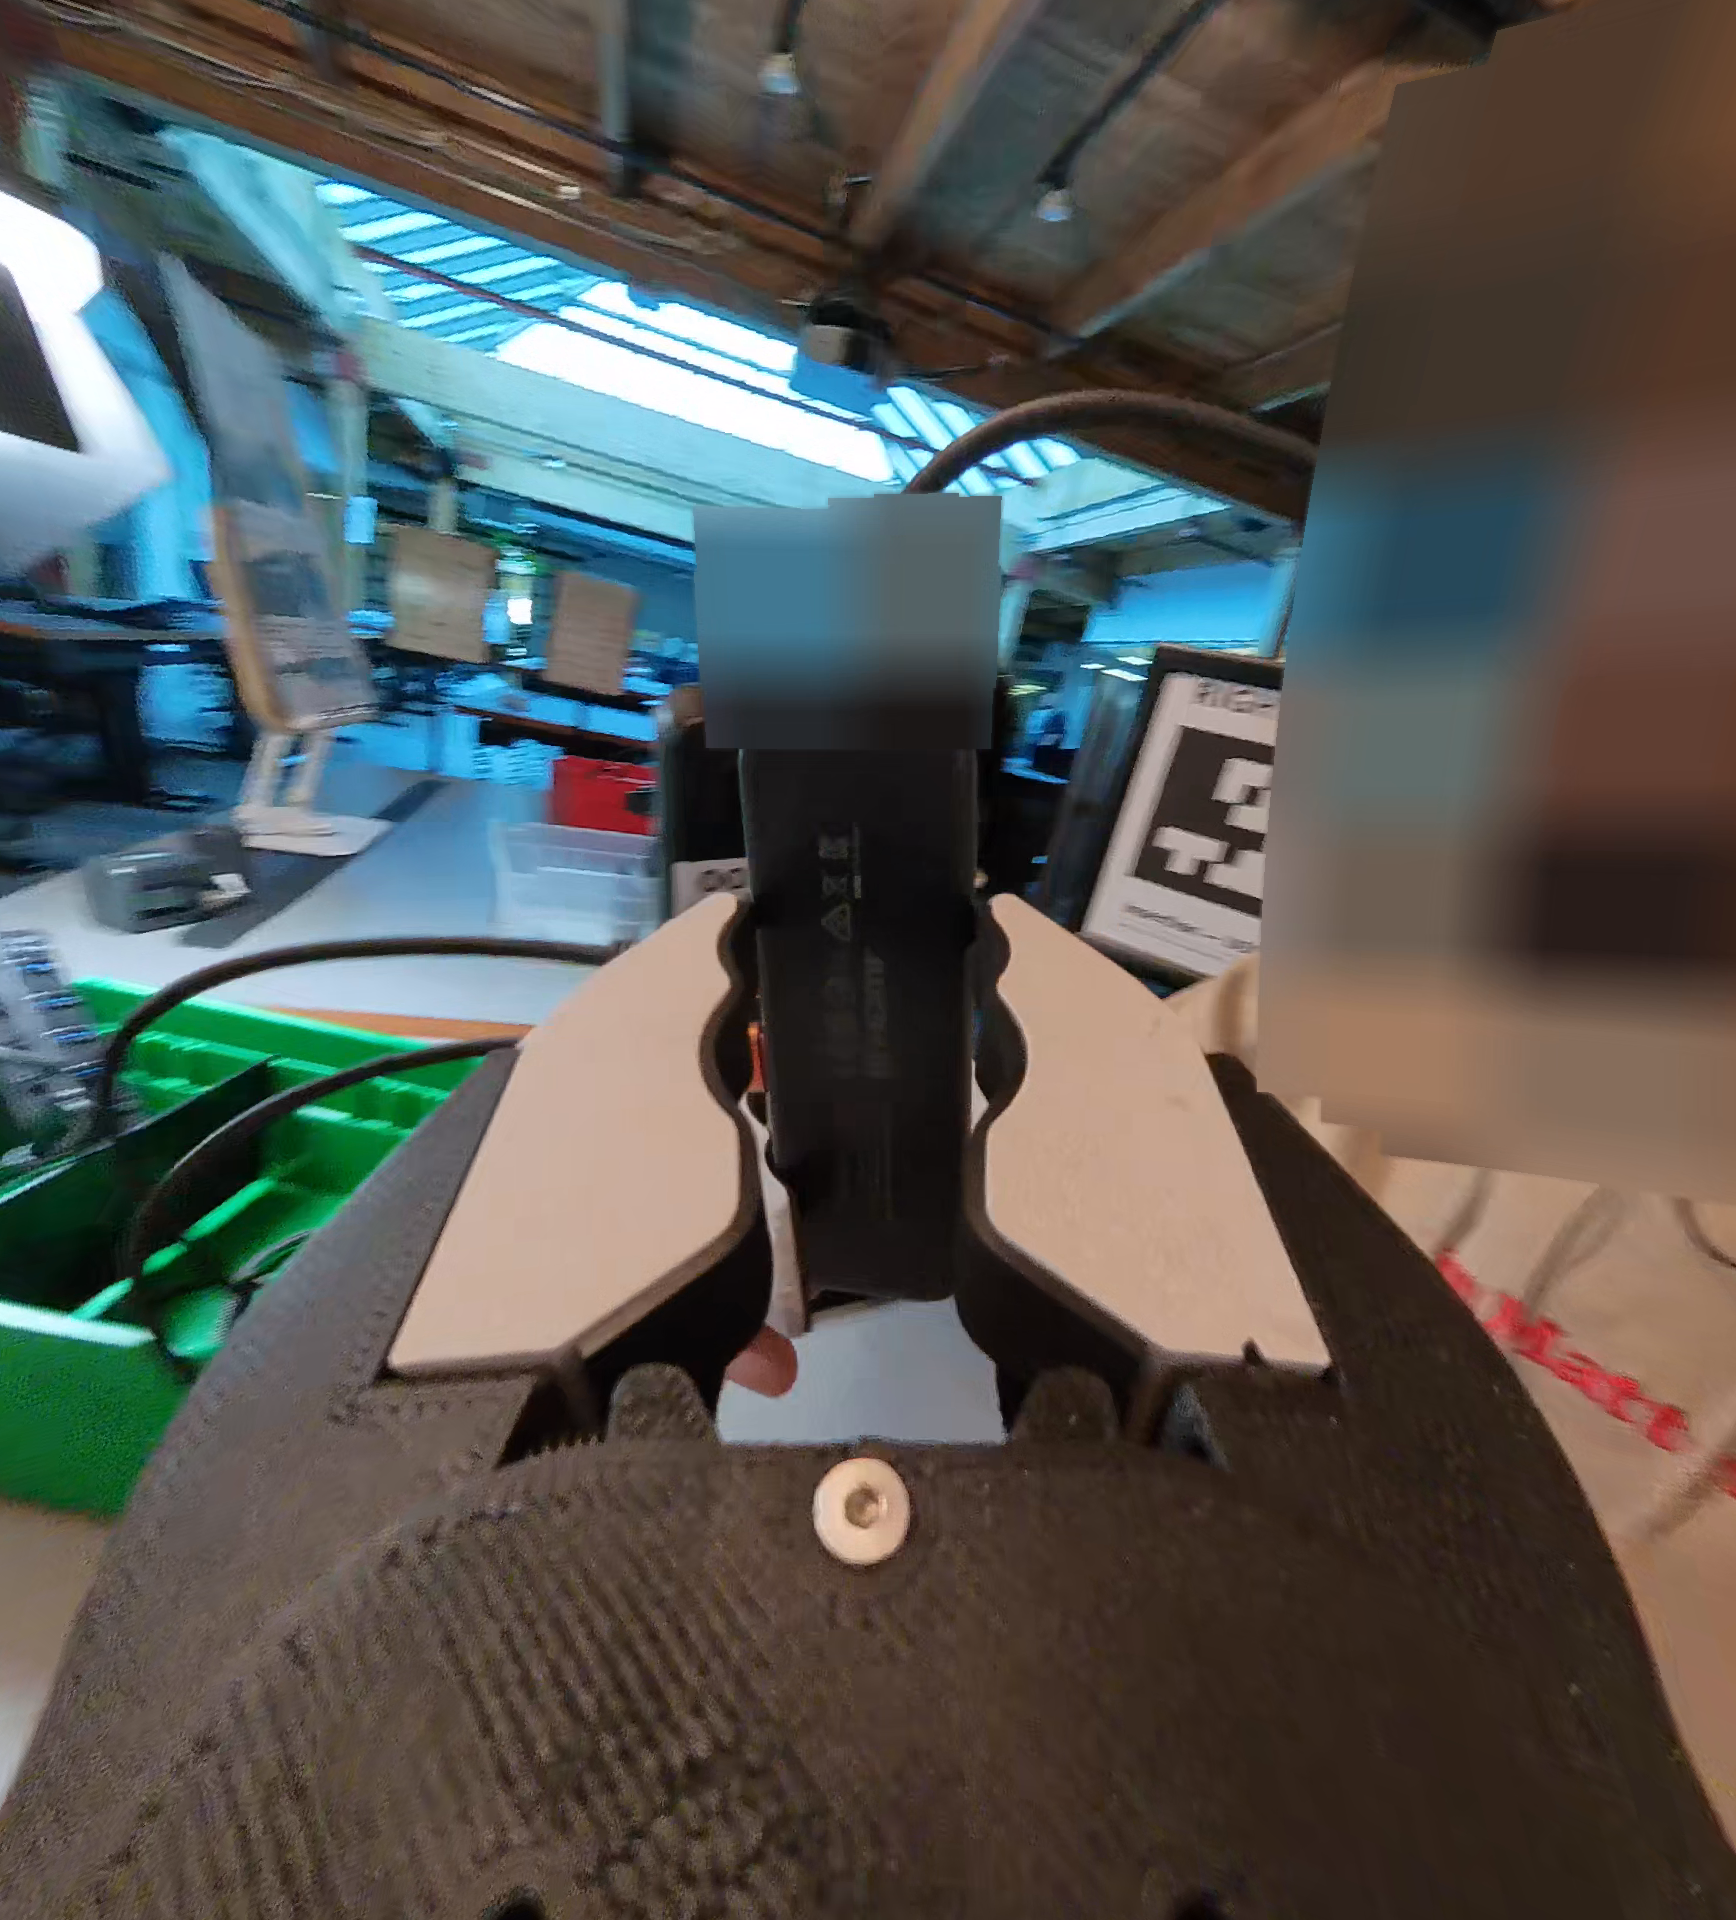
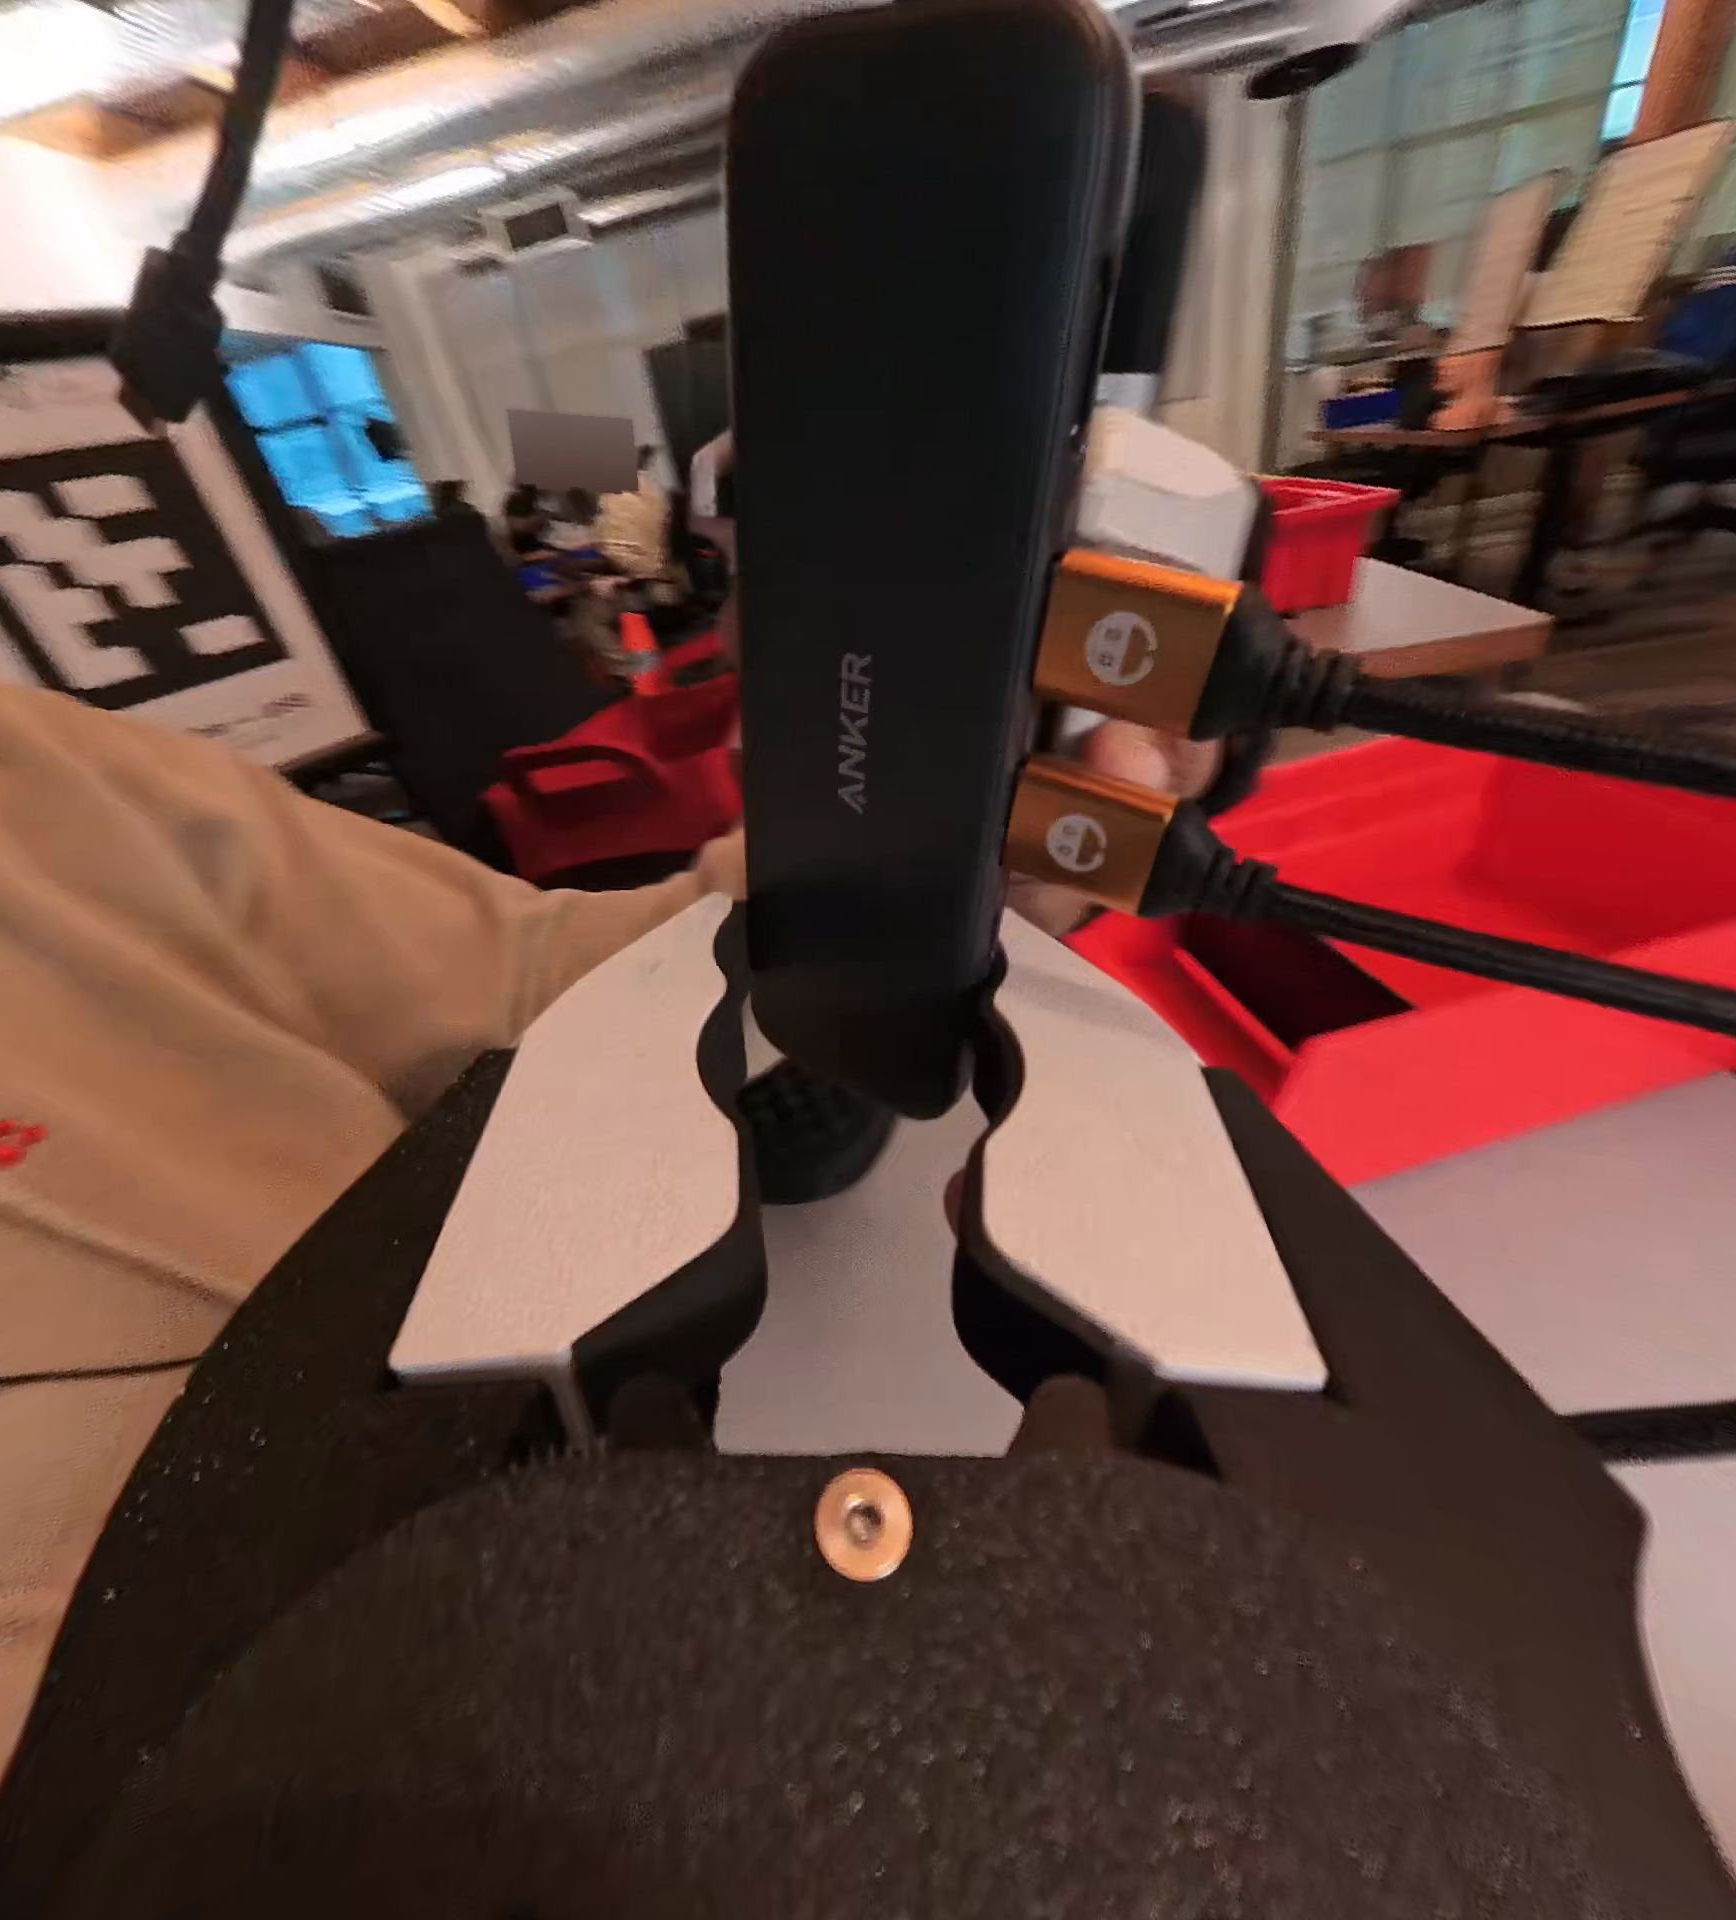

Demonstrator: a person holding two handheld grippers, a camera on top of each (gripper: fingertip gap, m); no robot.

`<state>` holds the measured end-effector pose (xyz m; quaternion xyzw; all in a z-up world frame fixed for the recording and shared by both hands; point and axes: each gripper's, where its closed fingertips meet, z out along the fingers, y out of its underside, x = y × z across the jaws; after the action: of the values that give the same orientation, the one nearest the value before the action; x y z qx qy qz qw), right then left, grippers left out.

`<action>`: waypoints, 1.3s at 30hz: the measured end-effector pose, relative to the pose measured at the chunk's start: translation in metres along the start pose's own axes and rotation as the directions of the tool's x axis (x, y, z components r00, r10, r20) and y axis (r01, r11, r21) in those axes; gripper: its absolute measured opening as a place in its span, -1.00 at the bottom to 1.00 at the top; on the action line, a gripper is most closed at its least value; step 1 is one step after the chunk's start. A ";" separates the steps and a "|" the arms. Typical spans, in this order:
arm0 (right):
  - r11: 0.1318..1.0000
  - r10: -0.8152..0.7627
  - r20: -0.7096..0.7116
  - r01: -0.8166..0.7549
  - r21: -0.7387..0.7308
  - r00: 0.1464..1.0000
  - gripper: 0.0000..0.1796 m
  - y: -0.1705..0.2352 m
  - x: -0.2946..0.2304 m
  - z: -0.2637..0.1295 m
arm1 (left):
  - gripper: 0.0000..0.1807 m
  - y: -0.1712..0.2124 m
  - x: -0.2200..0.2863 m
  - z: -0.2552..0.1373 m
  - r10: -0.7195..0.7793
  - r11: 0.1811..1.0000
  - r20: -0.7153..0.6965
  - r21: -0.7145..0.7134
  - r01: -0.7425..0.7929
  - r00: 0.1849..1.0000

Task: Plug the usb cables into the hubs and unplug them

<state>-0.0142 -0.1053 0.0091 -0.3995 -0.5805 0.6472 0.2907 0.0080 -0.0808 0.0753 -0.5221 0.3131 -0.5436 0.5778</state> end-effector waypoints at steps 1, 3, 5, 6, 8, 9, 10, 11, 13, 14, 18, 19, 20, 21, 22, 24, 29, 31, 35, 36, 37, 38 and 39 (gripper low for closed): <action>1.000 -0.007 -0.045 0.007 -0.001 0.999 -0.56 0.000 0.007 -0.002 | -0.58 0.000 -0.006 -0.001 0.022 1.000 0.051 -0.003 -0.021 0.998; 1.000 0.009 -0.125 -0.009 0.007 0.992 -0.56 -0.001 0.020 -0.006 | -0.58 0.000 -0.017 -0.002 0.057 0.998 0.155 -0.015 -0.056 0.986; 1.000 -0.015 -0.230 0.014 -0.006 0.973 -0.56 -0.001 0.034 -0.011 | -0.58 0.005 -0.025 -0.001 0.094 0.995 0.225 -0.061 -0.082 0.970; 0.999 -0.047 -0.292 0.041 -0.029 0.955 -0.56 0.000 0.042 -0.014 | -0.57 0.009 -0.027 0.000 0.109 0.992 0.245 -0.090 -0.089 0.964; 0.993 -0.106 -0.386 0.076 -0.090 0.916 -0.56 0.005 0.055 -0.019 | -0.56 0.015 -0.030 0.003 0.138 0.985 0.272 -0.136 -0.104 0.952; 0.990 -0.126 -0.422 0.084 -0.117 0.898 -0.56 0.008 0.059 -0.020 | -0.54 0.018 -0.032 0.005 0.153 0.982 0.292 -0.156 -0.111 0.944; 0.985 -0.149 -0.456 0.093 -0.142 0.877 -0.56 0.010 0.064 -0.021 | -0.54 0.020 -0.035 0.005 0.174 0.977 0.314 -0.176 -0.123 0.933; 0.981 -0.172 -0.478 0.106 -0.163 0.862 -0.56 0.012 0.066 -0.021 | -0.56 0.021 -0.039 0.004 0.200 0.971 0.341 -0.196 -0.139 0.918; 0.971 -0.215 -0.503 0.129 -0.200 0.837 -0.56 0.015 0.066 -0.019 | -0.76 0.024 -0.049 -0.001 0.270 0.953 0.408 -0.241 -0.182 0.872; 0.966 -0.240 -0.524 0.148 -0.211 0.817 -0.56 0.014 0.068 -0.020 | -0.81 0.023 -0.051 -0.004 0.305 0.943 0.426 -0.259 -0.209 0.851; 0.964 -0.254 -0.521 0.169 -0.205 0.815 -0.62 0.008 0.064 -0.021 | -0.85 0.019 -0.048 -0.007 0.299 0.945 0.418 -0.254 -0.206 0.858; 0.962 -0.254 -0.508 0.159 -0.224 0.823 -0.58 0.010 0.063 -0.021 | -0.86 0.019 -0.049 -0.009 0.293 0.946 0.421 -0.257 -0.197 0.858; 0.958 -0.256 -0.498 0.147 -0.248 0.829 -0.52 0.013 0.063 -0.021 | -0.86 0.019 -0.051 -0.011 0.289 0.946 0.430 -0.265 -0.186 0.855; 0.953 -0.262 -0.493 0.142 -0.268 0.830 -0.48 0.014 0.062 -0.022 | -0.86 0.019 -0.053 -0.014 0.284 0.948 0.442 -0.265 -0.178 0.851; 0.945 -0.277 -0.483 0.146 -0.291 0.830 -0.47 0.014 0.060 -0.023 | -0.86 0.017 -0.055 -0.017 0.276 0.950 0.452 -0.261 -0.170 0.848; 0.923 -0.321 -0.458 0.167 -0.346 0.829 -0.49 0.013 0.055 -0.028 | -0.86 0.017 -0.059 -0.026 0.252 0.954 0.473 -0.269 -0.134 0.845; 0.883 -0.458 -0.420 0.343 -0.322 0.784 -0.61 -0.023 0.026 -0.044 | -0.86 0.022 -0.077 -0.044 0.223 0.954 0.551 -0.293 -0.064 0.804; 0.871 -0.490 -0.419 0.404 -0.280 0.765 -0.62 -0.042 0.013 -0.052 | -0.86 0.030 -0.078 -0.039 0.201 0.951 0.536 -0.306 -0.034 0.820; 0.775 -0.632 -0.424 0.519 -0.361 0.649 -0.60 -0.054 0.011 -0.077 | -0.86 0.050 -0.069 -0.018 0.121 0.944 0.443 -0.328 0.035 0.888; 0.734 -0.679 -0.398 0.547 -0.403 0.617 -0.60 -0.051 0.011 -0.081 | -0.86 0.055 -0.066 -0.013 0.094 0.943 0.413 -0.329 0.052 0.906; 0.682 -0.729 -0.354 0.574 -0.454 0.586 -0.60 -0.045 0.012 -0.085 | -0.86 0.059 -0.063 -0.008 0.070 0.942 0.386 -0.329 0.067 0.920; 0.624 -0.773 -0.292 0.594 -0.507 0.563 -0.61 -0.035 0.012 -0.087 | -0.86 0.063 -0.062 -0.004 0.050 0.940 0.365 -0.331 0.080 0.930; 0.575 -0.803 -0.241 0.600 -0.556 0.546 -0.61 -0.025 0.014 -0.090 | -0.86 0.067 -0.061 -0.001 0.034 0.938 0.350 -0.335 0.092 0.936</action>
<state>0.0533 -0.0432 0.0305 -0.3200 -0.7249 0.2151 0.5709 0.0141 -0.0323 -0.0011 -0.7086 0.2878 -0.3867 0.5152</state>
